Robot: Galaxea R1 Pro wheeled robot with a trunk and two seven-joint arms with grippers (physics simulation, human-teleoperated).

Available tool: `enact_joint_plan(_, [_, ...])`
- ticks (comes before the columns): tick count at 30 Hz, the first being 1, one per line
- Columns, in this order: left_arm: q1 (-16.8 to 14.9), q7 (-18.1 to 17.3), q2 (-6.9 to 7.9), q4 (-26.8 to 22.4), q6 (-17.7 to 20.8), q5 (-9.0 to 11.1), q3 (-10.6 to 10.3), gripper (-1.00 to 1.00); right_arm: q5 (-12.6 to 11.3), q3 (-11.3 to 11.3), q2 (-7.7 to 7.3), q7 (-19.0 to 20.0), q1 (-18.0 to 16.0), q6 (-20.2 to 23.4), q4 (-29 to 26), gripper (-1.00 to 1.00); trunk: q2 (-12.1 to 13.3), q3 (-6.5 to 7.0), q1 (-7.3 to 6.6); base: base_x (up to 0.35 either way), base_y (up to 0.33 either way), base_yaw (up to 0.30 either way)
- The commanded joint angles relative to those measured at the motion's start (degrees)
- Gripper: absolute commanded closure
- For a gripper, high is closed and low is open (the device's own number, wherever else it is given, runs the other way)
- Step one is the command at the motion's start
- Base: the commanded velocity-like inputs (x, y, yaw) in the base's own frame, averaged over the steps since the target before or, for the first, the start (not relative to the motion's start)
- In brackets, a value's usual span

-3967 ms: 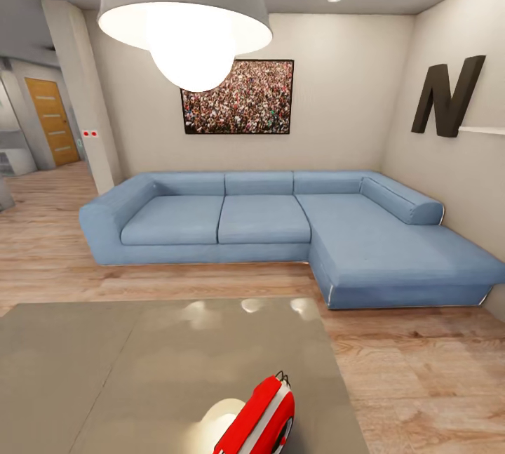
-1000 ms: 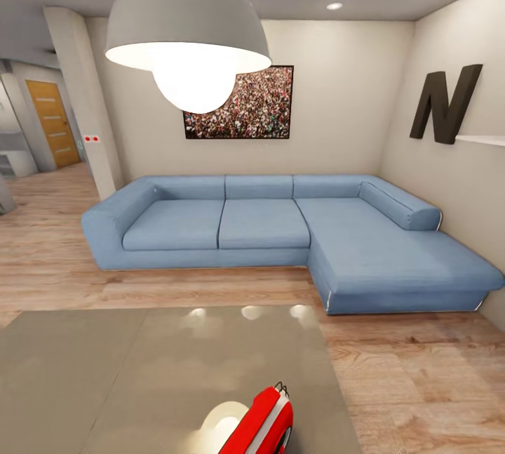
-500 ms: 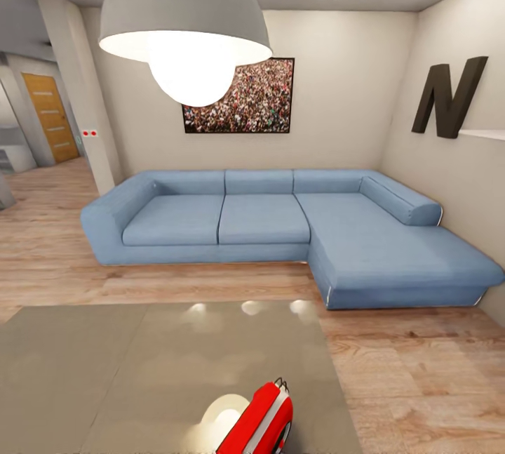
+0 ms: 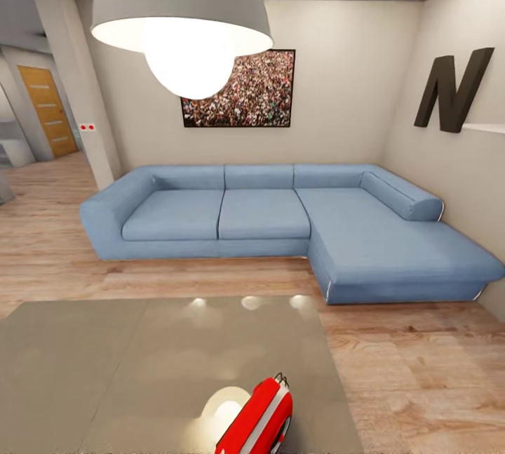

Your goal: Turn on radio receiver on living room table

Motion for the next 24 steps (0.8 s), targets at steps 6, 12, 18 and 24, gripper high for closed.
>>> enact_joint_plan(6, [0.0,0.0,0.05,0.0,0.0,0.1,0.0,-1.00,0.0,0.0,0.00,0.0,0.0,0.0,0.0,-1.00,0.0,-0.57,0.00,0.000,0.000,0.000])
enact_joint_plan(12, [0.0,-0.1,0.07,0.1,0.0,0.1,-0.1,-1.00,0.0,0.0,0.00,0.0,0.0,0.0,0.0,-1.00,0.0,-1.13,0.00,0.000,0.000,0.000])
enact_joint_plan(18, [0.0,-0.2,0.21,0.1,0.0,0.0,-0.3,-1.00,0.0,0.0,0.00,0.0,0.0,0.0,0.0,-1.00,0.0,-1.69,0.00,0.000,0.000,0.000])
enact_joint_plan(24, [0.0,-0.2,0.22,0.1,0.0,0.0,-0.3,-1.00,0.0,0.0,-0.06,0.0,0.0,0.0,0.0,-1.00,0.0,-2.26,0.00,0.000,0.000,0.000])
